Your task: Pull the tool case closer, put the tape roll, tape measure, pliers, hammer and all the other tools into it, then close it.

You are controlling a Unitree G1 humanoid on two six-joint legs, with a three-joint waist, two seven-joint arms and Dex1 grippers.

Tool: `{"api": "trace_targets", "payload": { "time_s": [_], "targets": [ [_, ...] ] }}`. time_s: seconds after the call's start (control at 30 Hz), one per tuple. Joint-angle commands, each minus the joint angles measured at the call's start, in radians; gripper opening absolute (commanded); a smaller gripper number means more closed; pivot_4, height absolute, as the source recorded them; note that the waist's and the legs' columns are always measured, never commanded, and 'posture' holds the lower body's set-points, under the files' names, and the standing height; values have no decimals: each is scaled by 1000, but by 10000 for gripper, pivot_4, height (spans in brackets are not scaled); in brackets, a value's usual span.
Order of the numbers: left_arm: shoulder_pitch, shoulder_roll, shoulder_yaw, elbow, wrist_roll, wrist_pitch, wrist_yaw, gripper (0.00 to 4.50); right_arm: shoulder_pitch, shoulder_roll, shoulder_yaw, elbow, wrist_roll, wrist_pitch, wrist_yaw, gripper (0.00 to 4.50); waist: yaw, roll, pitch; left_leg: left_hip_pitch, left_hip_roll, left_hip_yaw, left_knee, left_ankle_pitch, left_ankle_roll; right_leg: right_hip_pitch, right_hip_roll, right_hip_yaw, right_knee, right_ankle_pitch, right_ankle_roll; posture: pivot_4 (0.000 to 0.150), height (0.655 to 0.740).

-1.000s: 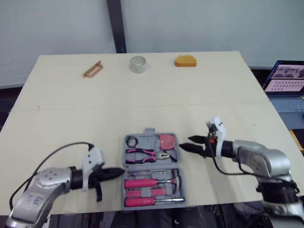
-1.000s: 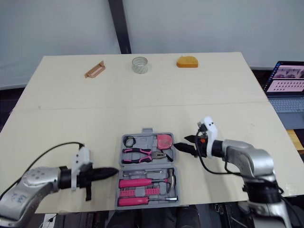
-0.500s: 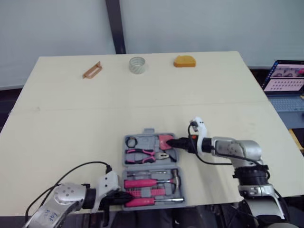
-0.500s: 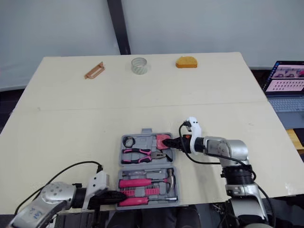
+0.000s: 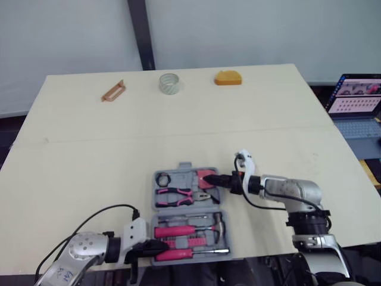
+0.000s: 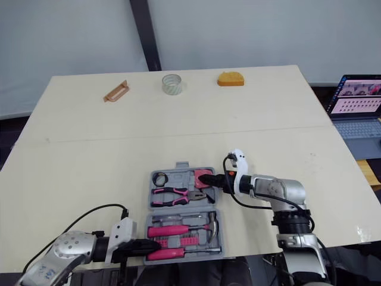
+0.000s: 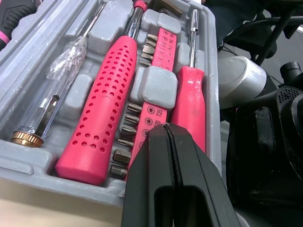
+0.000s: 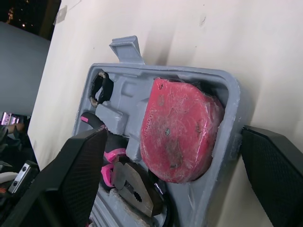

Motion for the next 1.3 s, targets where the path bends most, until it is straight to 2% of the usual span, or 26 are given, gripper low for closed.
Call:
{"api": "trace_targets", "payload": {
  "time_s": [0.03,0.3,0.87,1.3],
  "targets": [
    [17,13,18,59,36,1,15,0,-11,16,6,-27,53,12,41,44512,-3,0,0,0,0,0,0,0,0,0,0,0,0,0,0,1500,7400],
    [16,8,29,71,22,-3,15,0,-12,-4,14,-61,77,-3,107,44512,-19,1,0,0,0,0,-1,0,0,0,0,0,0,0,0,1500,7400],
    [-2,-50,52,29,2,44,65,0,-56,-75,19,-104,111,-54,229,44512,-17,2,0,0,0,0,-1,0,0,0,0,0,0,0,0,1500,7400],
    [62,-97,116,-23,-20,75,125,0,-47,-149,36,-176,163,-43,304,44512,-19,2,1,0,0,0,-1,0,0,0,0,0,-1,0,0,1500,7400]
  ]
}}
